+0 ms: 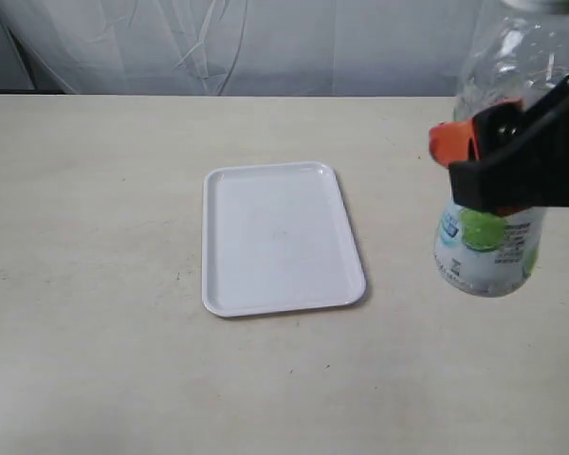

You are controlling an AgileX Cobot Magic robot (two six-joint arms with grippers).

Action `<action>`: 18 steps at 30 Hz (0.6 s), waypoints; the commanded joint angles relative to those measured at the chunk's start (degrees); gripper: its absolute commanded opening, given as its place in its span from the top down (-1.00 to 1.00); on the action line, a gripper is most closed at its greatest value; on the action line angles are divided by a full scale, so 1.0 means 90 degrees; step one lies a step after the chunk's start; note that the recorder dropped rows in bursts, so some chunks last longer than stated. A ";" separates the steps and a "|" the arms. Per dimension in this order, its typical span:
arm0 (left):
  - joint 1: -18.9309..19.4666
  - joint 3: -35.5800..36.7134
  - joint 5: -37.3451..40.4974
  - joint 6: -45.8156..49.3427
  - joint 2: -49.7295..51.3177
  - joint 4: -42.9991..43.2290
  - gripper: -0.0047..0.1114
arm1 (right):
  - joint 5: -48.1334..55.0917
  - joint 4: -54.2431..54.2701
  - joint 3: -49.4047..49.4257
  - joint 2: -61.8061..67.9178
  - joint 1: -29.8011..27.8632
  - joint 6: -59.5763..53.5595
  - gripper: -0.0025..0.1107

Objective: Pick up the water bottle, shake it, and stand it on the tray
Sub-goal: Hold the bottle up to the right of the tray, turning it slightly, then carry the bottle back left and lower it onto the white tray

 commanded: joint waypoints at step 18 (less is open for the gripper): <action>0.0005 0.0014 -0.0084 -0.0053 -0.0027 0.0034 0.92 | -0.1173 0.1939 -0.0288 -0.0371 0.0266 -0.1476 0.97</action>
